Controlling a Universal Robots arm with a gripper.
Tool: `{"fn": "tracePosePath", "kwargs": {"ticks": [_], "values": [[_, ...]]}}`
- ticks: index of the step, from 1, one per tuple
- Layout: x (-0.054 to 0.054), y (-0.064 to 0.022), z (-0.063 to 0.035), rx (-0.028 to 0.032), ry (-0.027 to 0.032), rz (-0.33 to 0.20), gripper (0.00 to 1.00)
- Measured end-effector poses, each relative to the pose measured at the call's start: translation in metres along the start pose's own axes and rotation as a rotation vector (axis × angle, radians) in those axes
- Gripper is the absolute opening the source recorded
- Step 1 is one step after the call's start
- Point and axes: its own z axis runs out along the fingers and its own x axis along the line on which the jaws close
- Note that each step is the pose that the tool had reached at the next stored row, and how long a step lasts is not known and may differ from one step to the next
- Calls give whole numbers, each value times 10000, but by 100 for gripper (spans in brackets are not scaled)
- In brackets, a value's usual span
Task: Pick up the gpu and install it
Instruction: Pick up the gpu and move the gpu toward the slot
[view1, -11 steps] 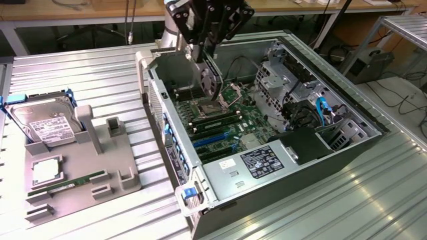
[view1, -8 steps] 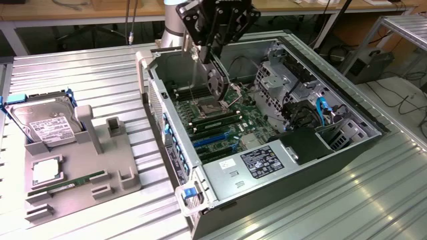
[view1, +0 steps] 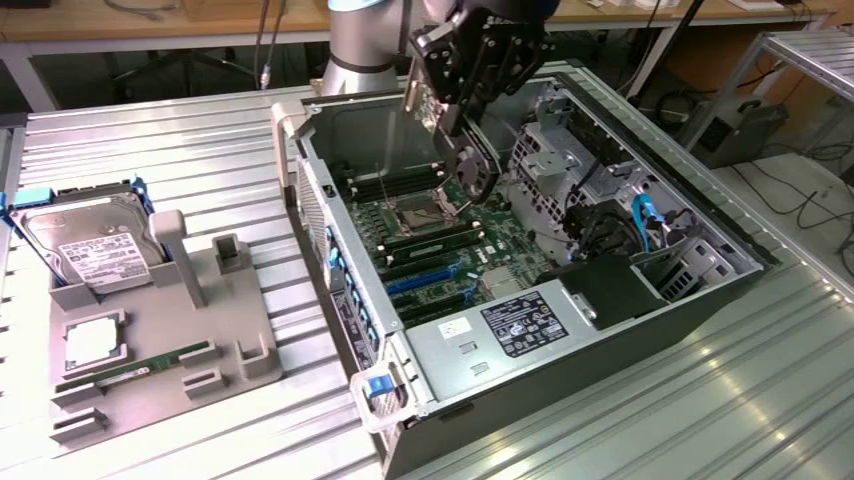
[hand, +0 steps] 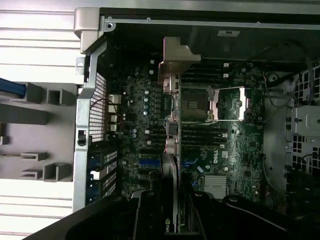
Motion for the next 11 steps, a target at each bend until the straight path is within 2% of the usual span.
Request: {"fn": "tracePosePath", "kwargs": {"ticks": [5,9,11], "values": [[-208,-17,86,-1,0,0,26],[-274,-15,158,-1,-1,2,26],[-277,-15,159,0,0,4,26]]}}
